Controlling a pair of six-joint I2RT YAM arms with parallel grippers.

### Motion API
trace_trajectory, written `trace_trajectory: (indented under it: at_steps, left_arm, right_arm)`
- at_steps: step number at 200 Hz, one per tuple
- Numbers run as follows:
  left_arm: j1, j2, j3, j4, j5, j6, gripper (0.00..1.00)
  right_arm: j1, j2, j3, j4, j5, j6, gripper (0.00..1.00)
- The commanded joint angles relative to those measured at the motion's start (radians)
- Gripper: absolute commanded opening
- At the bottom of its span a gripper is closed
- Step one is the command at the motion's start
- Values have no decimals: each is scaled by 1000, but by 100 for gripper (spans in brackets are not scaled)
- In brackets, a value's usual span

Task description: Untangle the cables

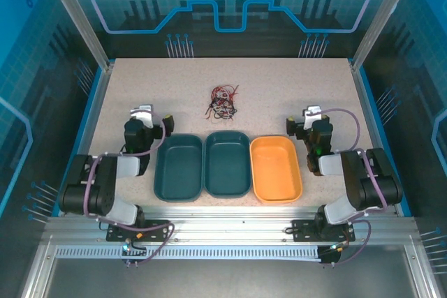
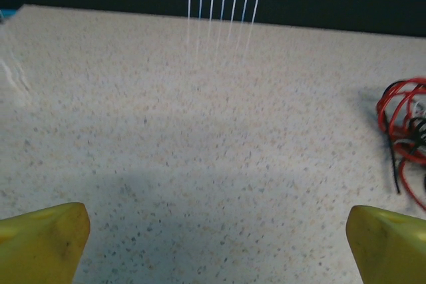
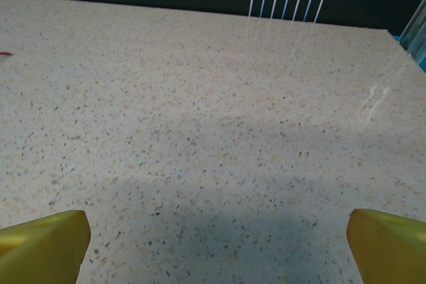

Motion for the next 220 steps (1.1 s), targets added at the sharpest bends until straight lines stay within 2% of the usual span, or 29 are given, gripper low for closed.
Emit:
trace_trajectory:
  at_steps: [1,49,83,109,142,172,220]
  left_arm:
    - [-4,-116,-10,-85,-16,1,99]
    - [-4,-343,46,-296,-32,-114,99]
    - [-6,-445,178,-585,-51,-234,99]
    - [-6,-473,284,-743,5,-335,99]
    - [-9,-398,435,-884,122,-467,99]
    - [-50,-274,536,-915,235,-536,99]
    - [-237,-122,622,-867,150,-545,99]
  right_arm:
    - [8,-25,4,-1,25,12,100]
    - [3,-141,208,-442,20,4,100]
    - [20,-206,314,-628,65,16,100]
    - [39,-253,400,-812,76,95,100]
    - [90,-263,527,-1022,79,216,100]
    - [179,-212,653,-1176,113,274,100]
    - [295,-59,864,-1381,82,374,100]
